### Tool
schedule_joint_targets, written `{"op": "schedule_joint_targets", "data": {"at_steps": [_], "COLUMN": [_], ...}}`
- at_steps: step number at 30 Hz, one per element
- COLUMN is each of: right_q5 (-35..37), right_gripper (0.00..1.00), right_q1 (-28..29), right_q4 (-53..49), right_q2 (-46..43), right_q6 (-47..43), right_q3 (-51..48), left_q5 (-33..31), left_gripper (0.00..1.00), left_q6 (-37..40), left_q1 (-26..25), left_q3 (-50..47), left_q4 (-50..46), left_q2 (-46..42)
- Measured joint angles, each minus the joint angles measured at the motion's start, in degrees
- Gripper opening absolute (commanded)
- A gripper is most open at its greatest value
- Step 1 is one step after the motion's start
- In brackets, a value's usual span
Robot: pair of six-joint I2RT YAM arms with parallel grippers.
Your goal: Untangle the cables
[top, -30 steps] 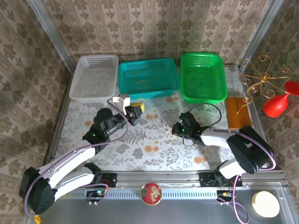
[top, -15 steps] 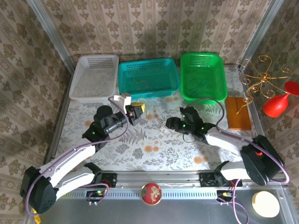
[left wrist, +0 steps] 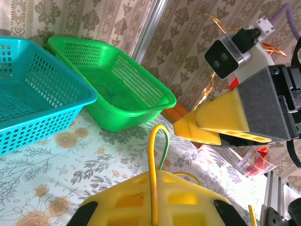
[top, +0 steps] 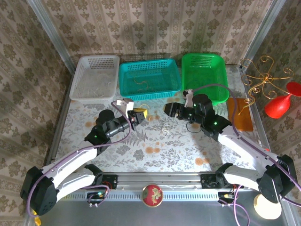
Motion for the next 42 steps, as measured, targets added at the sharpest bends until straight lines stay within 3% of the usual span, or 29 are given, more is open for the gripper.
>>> {"op": "schedule_joint_targets", "data": {"at_steps": [12,18,21,26,27,34,36,39,42], "right_q5": [-9.9,-11.2,-11.5,-11.7,-11.8,-12.3,-12.6,-12.9,-12.9], "right_gripper": [0.67,0.59,0.45,0.03,0.00,0.04,0.14,0.46,0.53], "right_q1": [1.8,2.9,3.0,3.0,3.0,2.6,2.5,2.4,2.4], "right_q4": [5.3,7.4,8.1,8.5,8.5,8.5,8.5,8.5,8.6], "right_q2": [4.3,6.5,7.8,9.4,9.6,9.7,9.6,9.6,9.3], "right_q6": [-1.8,-1.5,-1.4,-1.4,-1.4,-1.7,-1.8,-2.0,-2.3], "right_q3": [0.5,0.5,0.5,0.7,0.9,1.4,1.5,1.6,1.6], "left_q5": [2.4,2.6,2.7,2.6,2.6,2.3,2.1,2.1,2.1], "left_gripper": [0.00,0.00,0.00,0.00,0.00,0.00,0.00,0.00,0.00], "left_q6": [-1.9,-2.0,-2.3,-3.0,-3.0,-3.2,-3.2,-3.2,-3.2], "left_q1": [0.0,0.0,0.0,0.0,0.0,0.0,0.0,0.0,0.1], "left_q3": [0.0,0.0,0.0,0.0,0.0,0.0,0.0,0.0,0.0], "left_q4": [3.5,4.3,4.7,5.3,5.3,5.6,5.6,6.2,6.5], "left_q2": [2.0,2.4,2.5,2.8,2.9,3.1,3.2,3.7,4.2]}}
